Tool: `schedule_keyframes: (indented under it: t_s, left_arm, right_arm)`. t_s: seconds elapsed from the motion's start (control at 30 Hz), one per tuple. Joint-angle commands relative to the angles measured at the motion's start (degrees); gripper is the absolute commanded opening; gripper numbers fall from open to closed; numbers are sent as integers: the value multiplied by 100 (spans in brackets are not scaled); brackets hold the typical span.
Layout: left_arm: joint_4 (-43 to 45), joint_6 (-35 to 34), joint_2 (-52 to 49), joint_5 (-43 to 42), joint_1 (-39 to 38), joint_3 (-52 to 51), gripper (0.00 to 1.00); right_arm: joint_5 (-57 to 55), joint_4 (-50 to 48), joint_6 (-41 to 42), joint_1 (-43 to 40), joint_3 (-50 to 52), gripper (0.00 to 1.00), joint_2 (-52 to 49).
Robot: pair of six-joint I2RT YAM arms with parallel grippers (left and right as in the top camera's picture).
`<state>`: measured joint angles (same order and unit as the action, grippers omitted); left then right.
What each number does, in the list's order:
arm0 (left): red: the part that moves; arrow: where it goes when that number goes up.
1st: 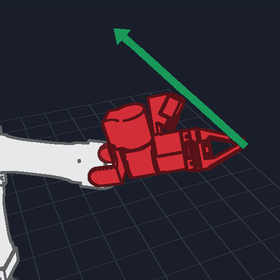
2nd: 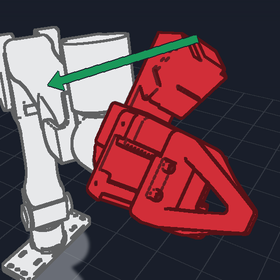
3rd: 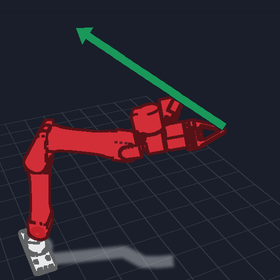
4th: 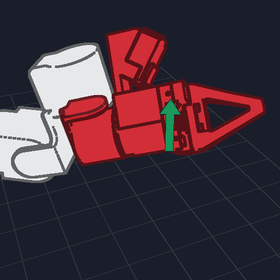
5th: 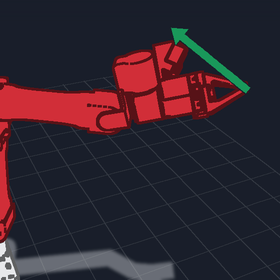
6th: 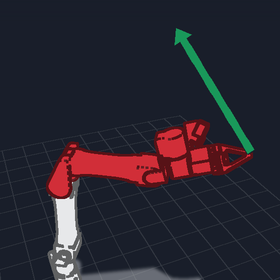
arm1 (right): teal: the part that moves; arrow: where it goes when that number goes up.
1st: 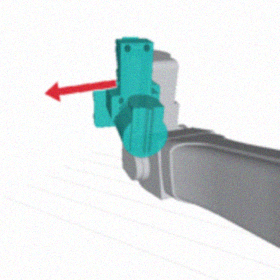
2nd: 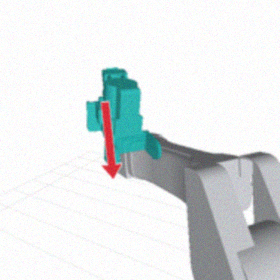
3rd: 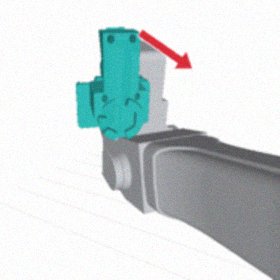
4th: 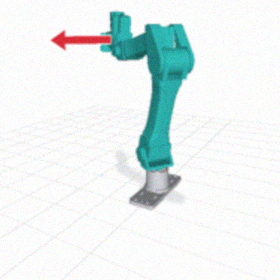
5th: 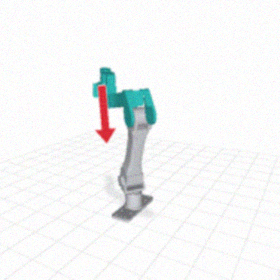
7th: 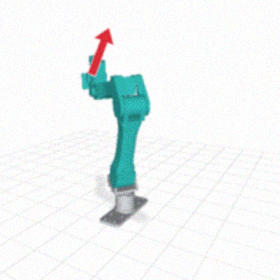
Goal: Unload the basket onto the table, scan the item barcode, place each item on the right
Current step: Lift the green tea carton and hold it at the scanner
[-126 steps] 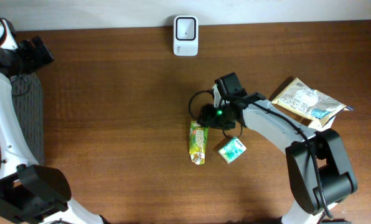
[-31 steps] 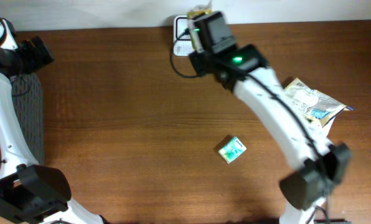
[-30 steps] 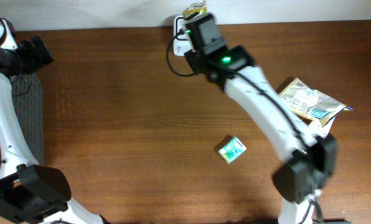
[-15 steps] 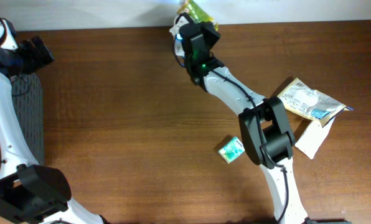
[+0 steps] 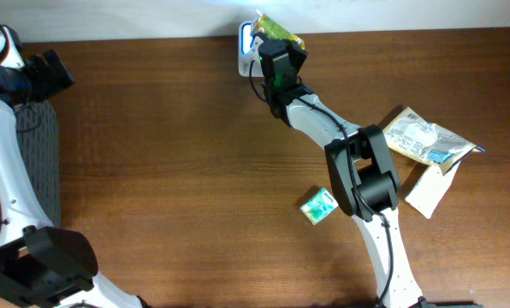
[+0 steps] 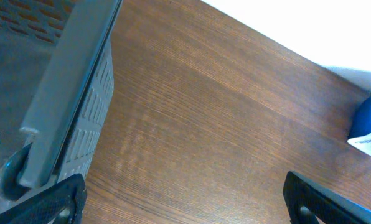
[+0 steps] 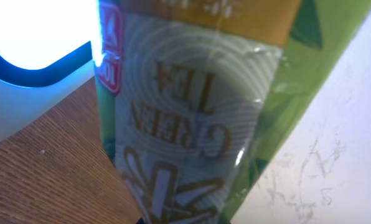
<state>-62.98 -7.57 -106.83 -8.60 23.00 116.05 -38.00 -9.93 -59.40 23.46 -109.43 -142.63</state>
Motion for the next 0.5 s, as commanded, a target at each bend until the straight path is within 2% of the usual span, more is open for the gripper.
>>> schedule_keyframes:
  t_s: [0.0,0.1,0.47]
  left_arm:
    - [9,-11,-20,87,81,9,99]
    - [9,-11,-20,87,79,9,99]
    - [9,-11,-20,87,81,9,99]
  right_arm:
    - [-15,-251,-195,48,-149,4,37]
    - [-15,-533,-645,125,-149,4,37]
    - [-81,-662,-643,243,-149,4,44]
